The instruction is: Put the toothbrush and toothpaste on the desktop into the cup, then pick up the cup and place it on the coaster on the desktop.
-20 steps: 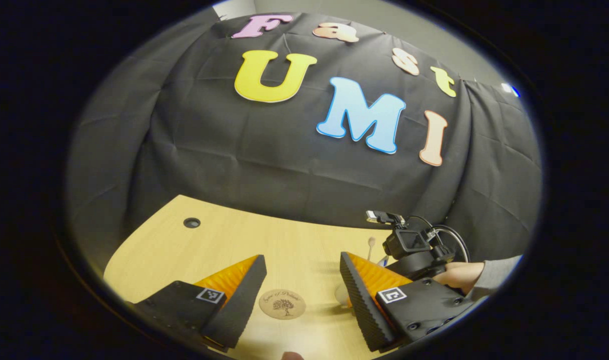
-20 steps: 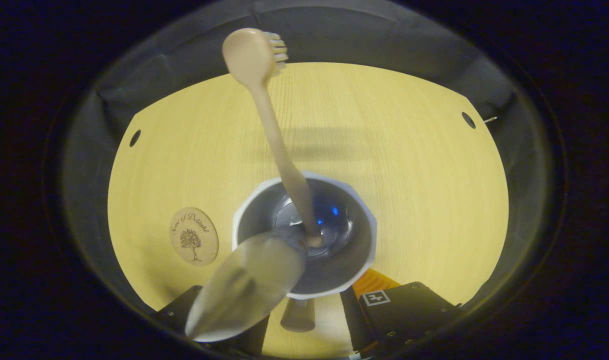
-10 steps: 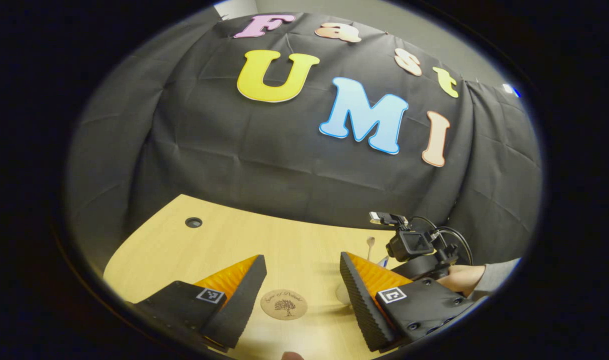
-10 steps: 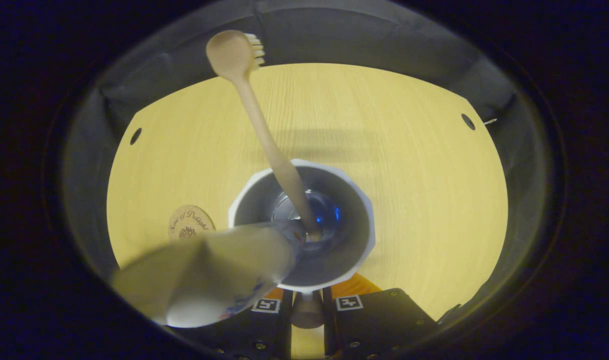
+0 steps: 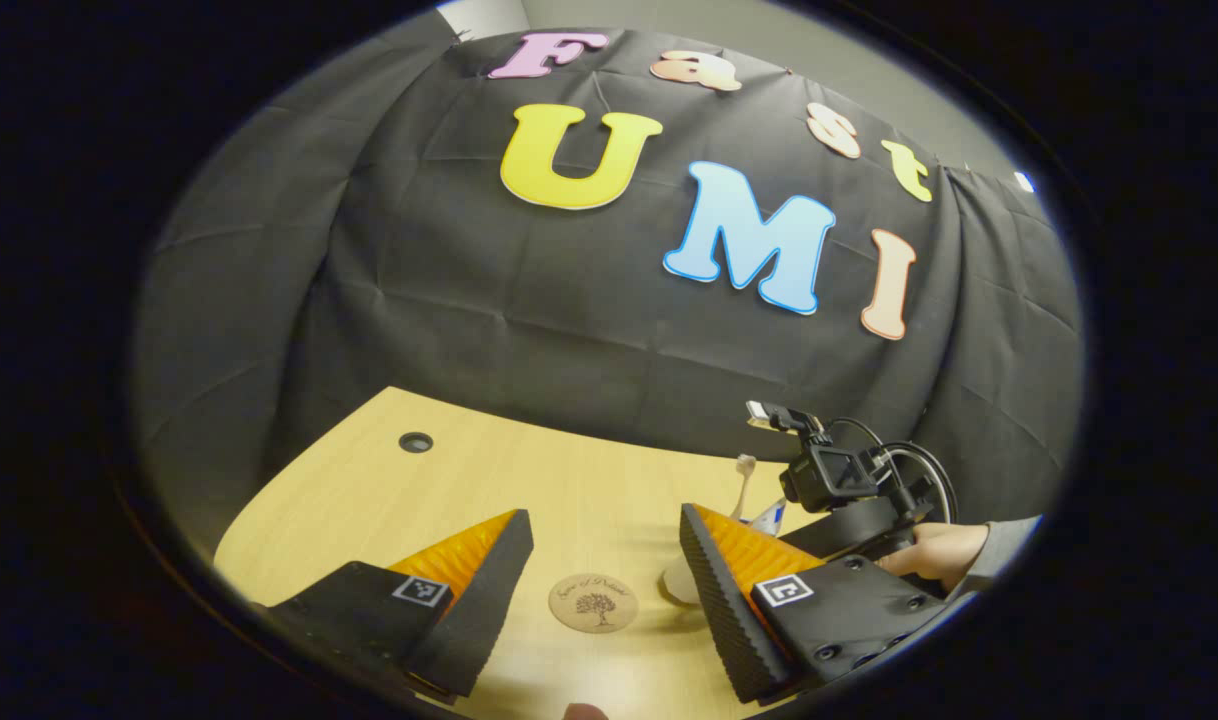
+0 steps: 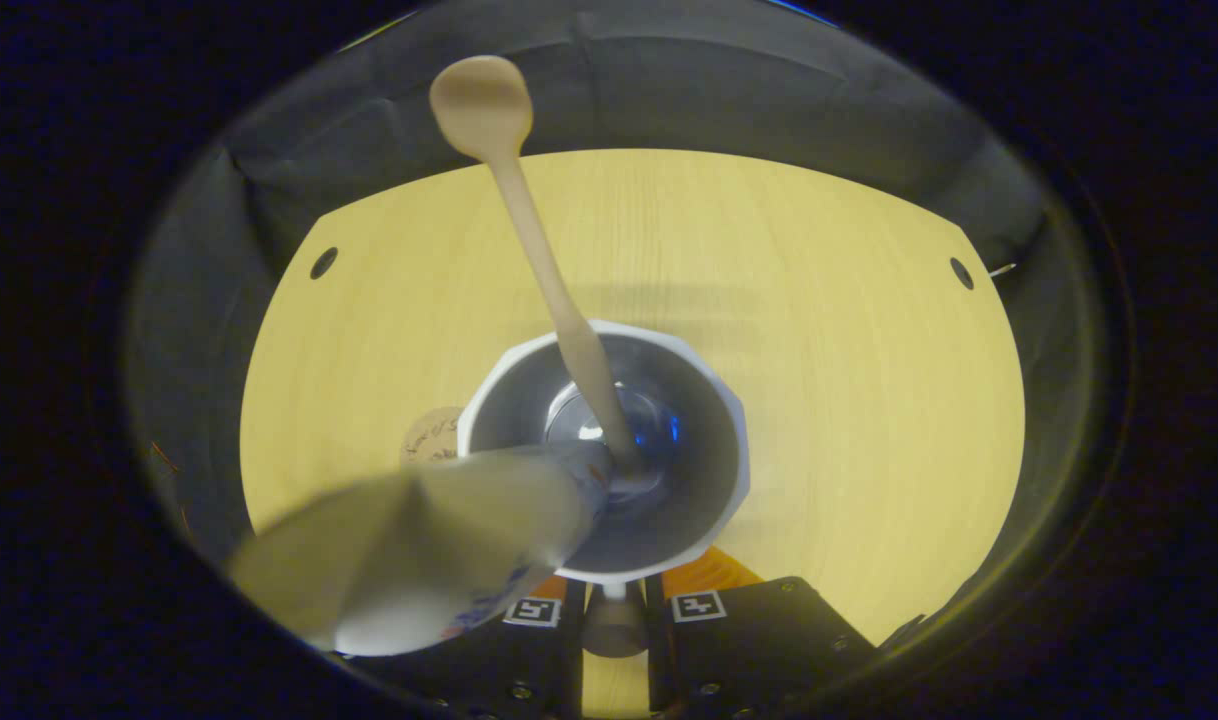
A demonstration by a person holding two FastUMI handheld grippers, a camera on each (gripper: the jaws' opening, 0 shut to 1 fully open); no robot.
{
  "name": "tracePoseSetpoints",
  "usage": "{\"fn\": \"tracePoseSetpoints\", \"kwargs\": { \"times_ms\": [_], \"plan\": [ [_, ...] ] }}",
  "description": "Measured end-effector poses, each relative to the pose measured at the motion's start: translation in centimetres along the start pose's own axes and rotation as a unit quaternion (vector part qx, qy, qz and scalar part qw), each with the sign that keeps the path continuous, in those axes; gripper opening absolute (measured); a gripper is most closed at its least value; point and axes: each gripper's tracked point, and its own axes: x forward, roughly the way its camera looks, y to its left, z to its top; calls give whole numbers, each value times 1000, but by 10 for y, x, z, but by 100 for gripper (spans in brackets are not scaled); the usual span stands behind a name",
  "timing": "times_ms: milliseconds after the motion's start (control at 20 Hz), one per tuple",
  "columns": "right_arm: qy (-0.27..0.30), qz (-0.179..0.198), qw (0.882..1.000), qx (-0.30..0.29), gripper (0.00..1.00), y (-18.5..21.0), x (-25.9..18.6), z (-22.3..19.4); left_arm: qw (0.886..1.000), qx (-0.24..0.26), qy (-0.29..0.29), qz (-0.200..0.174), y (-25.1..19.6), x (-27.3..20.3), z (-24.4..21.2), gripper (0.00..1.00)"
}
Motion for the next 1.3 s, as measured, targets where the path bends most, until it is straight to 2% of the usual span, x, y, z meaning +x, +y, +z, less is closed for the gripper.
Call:
{"fn": "tracePoseSetpoints", "kwargs": {
  "times_ms": [50,100,200,250,300,350,400,700,750,800,850,1050,1100,1150,1200,1300],
  "plan": [
    [2,6,1000,-6,25,9,0,0,1000,0,-2,4,6,-2,2,91],
    [3,10,1000,-12,25,16,0,1,1000,-1,-3,10,13,-7,2,95],
    [7,13,1000,-25,25,30,0,2,1000,-5,-3,23,30,-15,3,95],
    [8,15,999,-29,25,36,2,2,999,-7,-4,31,38,-21,3,100],
    [9,18,999,-31,25,41,2,2,999,-9,-3,37,45,-25,3,95],
    [12,20,999,-33,25,45,3,1,999,-11,-4,43,54,-28,3,100],
    [15,22,999,-35,25,50,3,1,999,-13,-5,48,61,-32,3,95],
    [37,26,997,-64,25,74,9,-11,998,-22,-9,66,87,-45,6,95],
    [39,25,997,-67,29,78,11,-11,997,-22,-9,69,91,-48,6,95],
    [42,24,996,-70,25,80,12,-11,997,-23,-10,72,94,-49,7,91],
    [46,21,996,-74,25,81,14,-13,997,-25,-10,74,98,-50,6,95],
    [51,7,995,-84,25,86,17,-13,996,-32,-9,85,110,-58,4,95],
    [52,6,995,-83,25,86,16,-12,996,-33,-9,86,113,-57,4,91],
    [53,7,995,-83,25,86,17,-14,996,-34,-8,88,116,-57,4,91],
    [54,8,995,-84,25,86,17,-14,995,-35,-8,89,116,-57,4,95],
    [55,16,995,-86,27,87,14,-16,995,-35,-8,90,117,-59,3,95]
  ]
}}
